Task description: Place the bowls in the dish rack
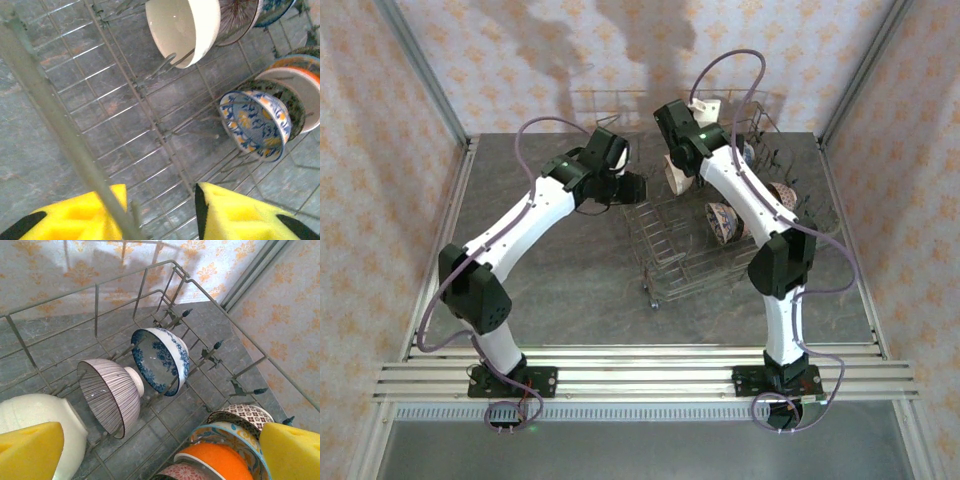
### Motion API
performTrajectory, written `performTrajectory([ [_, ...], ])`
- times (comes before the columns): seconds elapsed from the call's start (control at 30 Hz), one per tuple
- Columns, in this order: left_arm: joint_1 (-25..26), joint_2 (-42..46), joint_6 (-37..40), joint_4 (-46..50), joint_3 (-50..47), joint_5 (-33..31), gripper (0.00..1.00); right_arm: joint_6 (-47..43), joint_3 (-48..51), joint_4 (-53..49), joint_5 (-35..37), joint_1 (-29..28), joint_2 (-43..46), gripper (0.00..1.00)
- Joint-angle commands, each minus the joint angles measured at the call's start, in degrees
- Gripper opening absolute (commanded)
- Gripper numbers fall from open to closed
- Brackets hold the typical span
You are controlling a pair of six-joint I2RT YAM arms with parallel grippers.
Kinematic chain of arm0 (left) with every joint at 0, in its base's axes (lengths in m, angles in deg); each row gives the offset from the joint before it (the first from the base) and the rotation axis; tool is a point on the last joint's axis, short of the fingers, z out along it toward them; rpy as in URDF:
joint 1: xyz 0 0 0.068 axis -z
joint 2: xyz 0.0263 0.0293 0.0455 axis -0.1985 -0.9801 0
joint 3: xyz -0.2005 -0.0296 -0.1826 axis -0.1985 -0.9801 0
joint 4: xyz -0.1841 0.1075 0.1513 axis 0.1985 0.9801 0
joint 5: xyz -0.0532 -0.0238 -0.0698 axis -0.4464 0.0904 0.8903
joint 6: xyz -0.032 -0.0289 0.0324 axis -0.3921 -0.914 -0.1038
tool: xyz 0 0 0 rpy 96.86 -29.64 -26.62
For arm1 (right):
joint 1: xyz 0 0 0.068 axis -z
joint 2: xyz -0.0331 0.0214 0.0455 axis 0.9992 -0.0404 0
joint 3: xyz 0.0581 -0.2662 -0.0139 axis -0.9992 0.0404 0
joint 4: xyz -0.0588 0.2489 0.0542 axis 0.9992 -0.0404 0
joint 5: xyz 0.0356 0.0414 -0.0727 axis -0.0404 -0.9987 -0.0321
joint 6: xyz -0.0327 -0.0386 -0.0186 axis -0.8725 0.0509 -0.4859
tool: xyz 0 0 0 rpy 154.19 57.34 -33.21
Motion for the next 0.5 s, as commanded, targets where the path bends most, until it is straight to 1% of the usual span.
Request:
performTrajectory([
  [0.0,-0.82,0.20,-0.45,-0.49,2.22,0.06,0.29,2.12,1.72,0.28,2.83,-0.15,3.28,1.00],
  [0.1,-2.26,1.06,-1.00,-1.17,1.11,-0.34,0.15,2.39,3.25,0.54,2.99,0.06,4.71,1.00],
  [0.23,-4.14,2.11,-0.50,-0.49,1.21,-0.48,0.00,3.15,4.54,0.26,2.52,1.23,6.37,1.00],
  [0.33,-5.93,3.69,1.09,0.73,1.39,-1.93,0.00,4.29,6.10,0.23,1.76,2.73,8.28,1.00],
  [0.47,-10.04,5.39,3.68,3.13,1.85,-2.99,0.00,4.31,9.59,2.14,-0.34,4.42,11.38,1.00],
])
